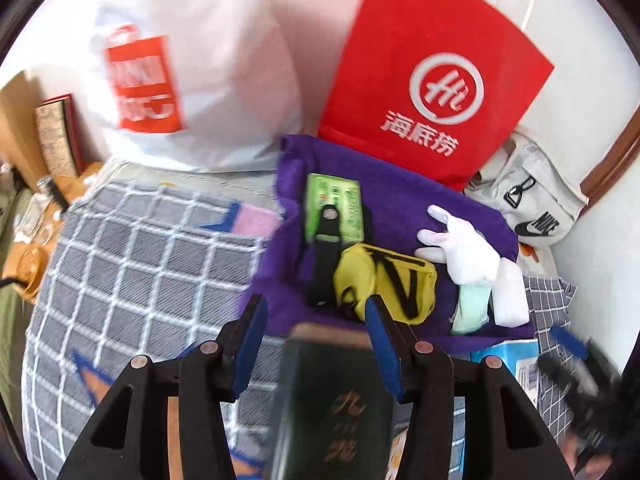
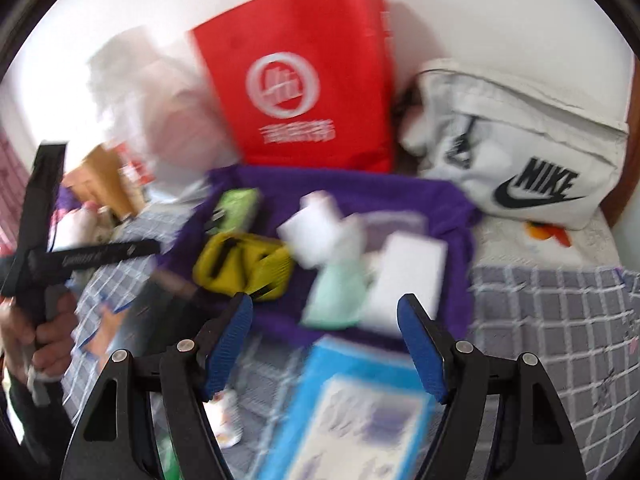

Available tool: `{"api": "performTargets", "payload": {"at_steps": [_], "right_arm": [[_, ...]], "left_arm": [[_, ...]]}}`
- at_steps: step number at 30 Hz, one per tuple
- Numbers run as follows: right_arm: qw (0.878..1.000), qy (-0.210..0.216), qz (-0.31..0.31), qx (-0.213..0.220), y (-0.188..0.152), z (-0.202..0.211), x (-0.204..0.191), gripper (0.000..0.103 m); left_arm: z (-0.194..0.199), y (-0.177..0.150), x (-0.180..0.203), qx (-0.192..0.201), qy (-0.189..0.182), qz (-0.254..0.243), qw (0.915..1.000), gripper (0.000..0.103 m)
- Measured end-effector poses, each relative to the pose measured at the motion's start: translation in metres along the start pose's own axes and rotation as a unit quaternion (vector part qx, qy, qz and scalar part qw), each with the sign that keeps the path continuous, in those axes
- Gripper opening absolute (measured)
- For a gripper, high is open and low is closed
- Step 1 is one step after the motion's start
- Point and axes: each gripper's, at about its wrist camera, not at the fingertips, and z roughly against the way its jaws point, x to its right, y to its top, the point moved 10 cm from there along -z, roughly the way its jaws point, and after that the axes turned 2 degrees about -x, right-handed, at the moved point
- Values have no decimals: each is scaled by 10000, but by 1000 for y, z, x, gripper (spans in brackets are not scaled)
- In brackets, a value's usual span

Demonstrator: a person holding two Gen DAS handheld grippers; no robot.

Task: Organize soft objects
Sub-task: 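Grasp the orange-print snack packet with the right gripper while the left moves to the green packet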

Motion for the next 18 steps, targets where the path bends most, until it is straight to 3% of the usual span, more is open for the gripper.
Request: {"api": "performTargets", "payload": {"at_steps": [6,9,12,18], "right_arm": [[9982,145,441,-380,-54,-4,-59,74],[9961,250,600,-593,-80,-11,-83,74],[9941,236,744,-753,-99,-18,-99,74],[9894,13,1017,-1034,-116,-38,-116,73]], "left_arm": [[30,-26,-25,178,-88,187,9996,49],[38,-42,-40,247,51,195,9995,49],[40,-58,-59,283,266,277,9989,49],[38,-88,-80,157,100,419,9990,49]]}}
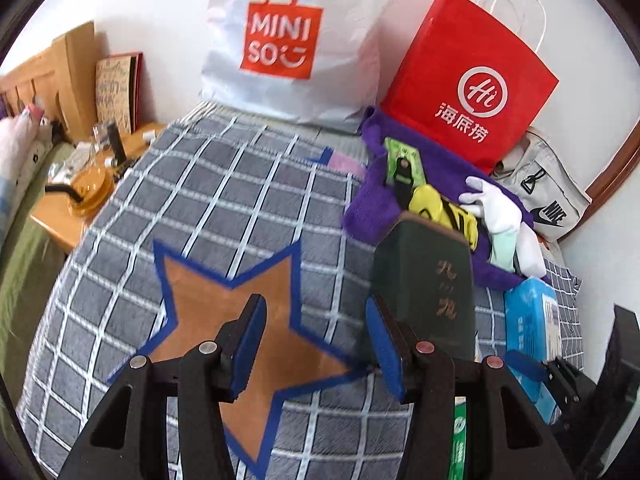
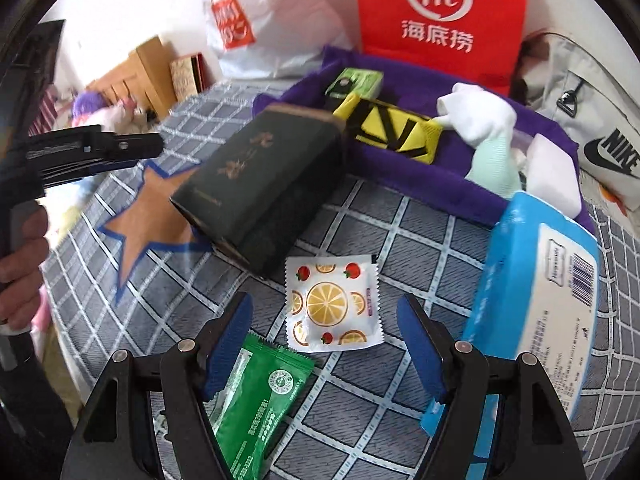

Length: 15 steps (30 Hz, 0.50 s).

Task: Organize soft objects
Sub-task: 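Grasp the orange-print snack packet with the right gripper while the left moves to the green packet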

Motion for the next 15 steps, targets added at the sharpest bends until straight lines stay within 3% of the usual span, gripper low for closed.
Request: {"api": "performTargets", "payload": {"at_steps": [9,15], "right_arm": [[9961,-528,316,-633,-8,-38,-2,68],[9969,-355,99,-701,-7,-45,4,68]], "left_arm": [[-7,-16,-19,-75,-325,206,9992,50],[-11,-17,-27,-114,-522,349,9980,50]]}}
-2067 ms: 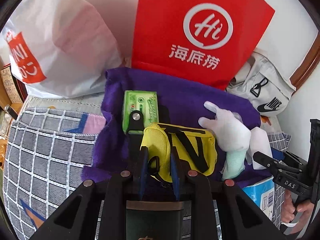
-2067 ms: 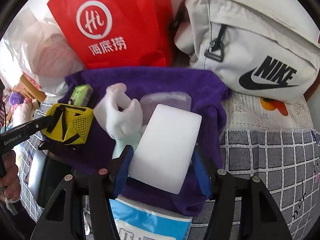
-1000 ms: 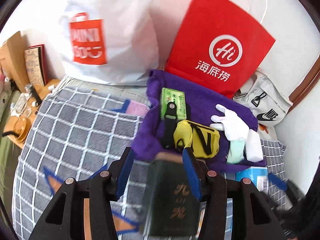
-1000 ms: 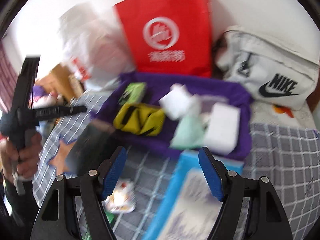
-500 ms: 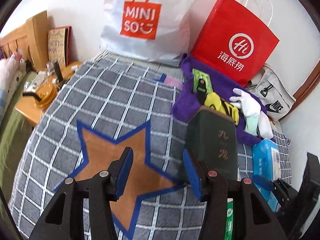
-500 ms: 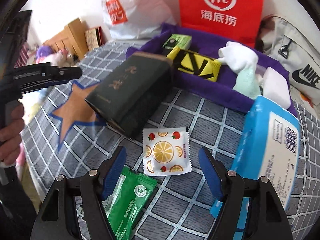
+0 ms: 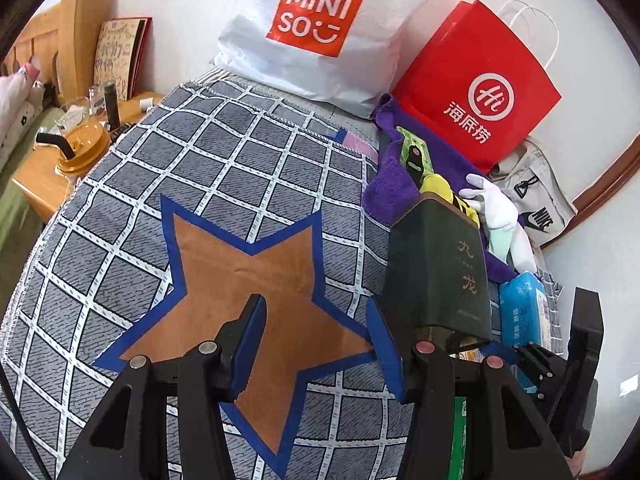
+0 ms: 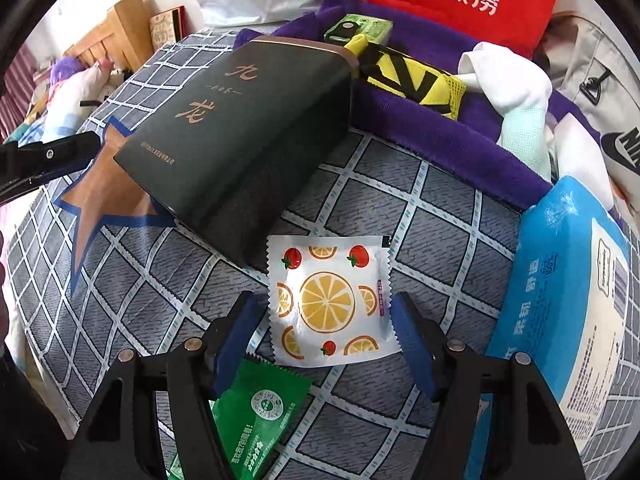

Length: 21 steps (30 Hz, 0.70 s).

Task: Organize soft objects
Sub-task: 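Grasp the orange-print snack packet with the right gripper while the left moves to the green packet, then lift the orange-print packet with the right gripper while the left grasps the green packet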

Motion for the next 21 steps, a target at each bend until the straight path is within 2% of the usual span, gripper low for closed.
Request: {"api": "performTargets", "payload": {"at_steps": [3,6,7,8,11,15,21], "right_arm": [[10000,37,81,43,0,1,-2,59],[9999,46,-9,129,-1,4,1,45],[9999,41,-65,150,-1,6,4,35],[9998,42,-145,155,-1,7,8,29],[9991,157,-351,172,-1,11,16,27],[9985,-3,-374,405,-2,25,13,25],[9955,77,-436,832,-19,67,0,25]], "left_arm": [[0,-1,-3,-15,-38,46,10000,50],[2,-4,-4,-36,-54,49,10000,50],[3,-5,-5,-44,-59,60,10000,50],[5,-6,-5,-45,-64,64,9999,50],[13,-11,-5,-29,4,-4,10000,50],[24,-21,-2,-34,124,-121,9998,50],[30,-45,10,-184,151,-296,9993,50]]}}
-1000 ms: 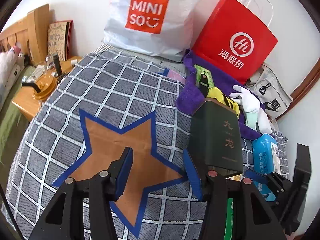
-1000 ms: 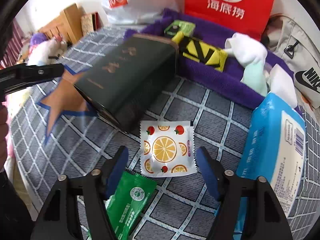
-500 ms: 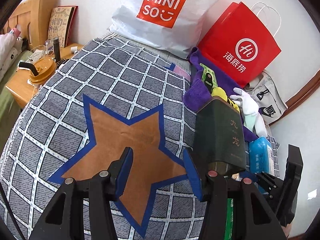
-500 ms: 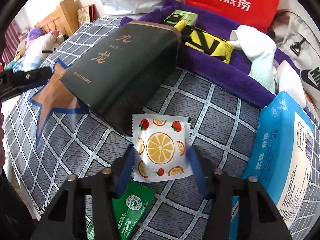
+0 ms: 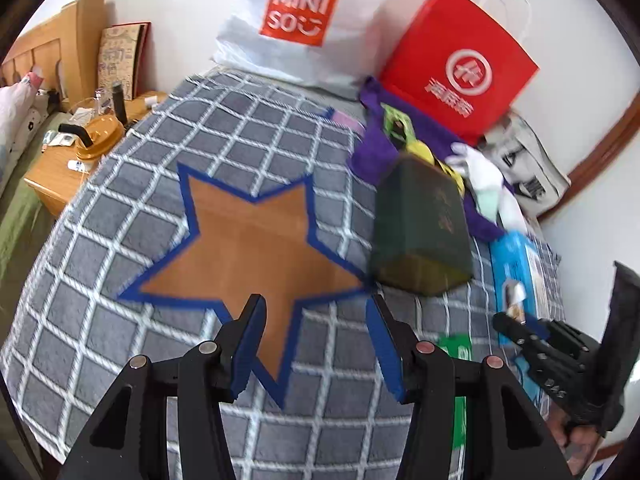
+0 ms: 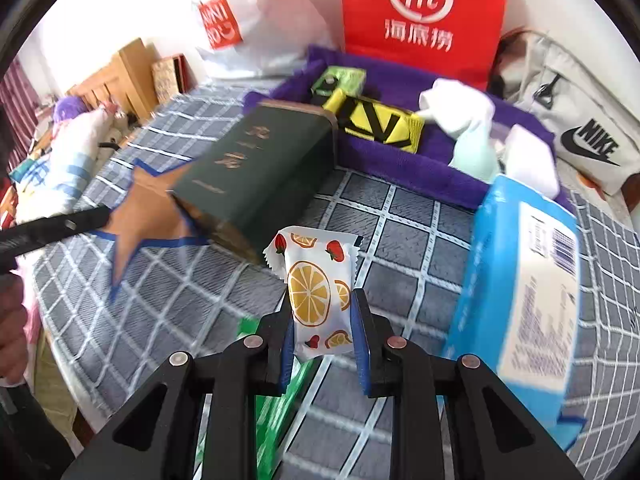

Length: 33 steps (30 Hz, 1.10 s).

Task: Organize soft objects
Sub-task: 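Lift the orange-print packet with the right gripper while the left grasps the green packet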

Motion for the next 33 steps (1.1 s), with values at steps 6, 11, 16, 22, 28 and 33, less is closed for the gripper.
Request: {"api": "performTargets", "payload": {"at_steps": [6,11,16,22,28,33], "right_arm": [[9988,198,-143,418,-29,44,-3,25],[9976,191,-355,571,-63,65,12,25],[9966,-57,-611,551,-98,70,43,25],[9931,-346,-1015,470,-133,61,79,25],[9893,-313,-1367,405,-156,46,99,26],[9885,-200,-1415,496,-161,41,101,26]], "left_arm": [[-3,-35,22,-271,133,-222,9993,50],[-11,-63,45,-469,140,-421,9979,50],[-20,-83,66,-674,74,-512,9964,50],[-38,-103,96,-952,-27,-667,9932,50],[-49,-106,123,-929,42,-951,9911,57],[-59,-107,143,-905,260,-1163,9887,64]]}}
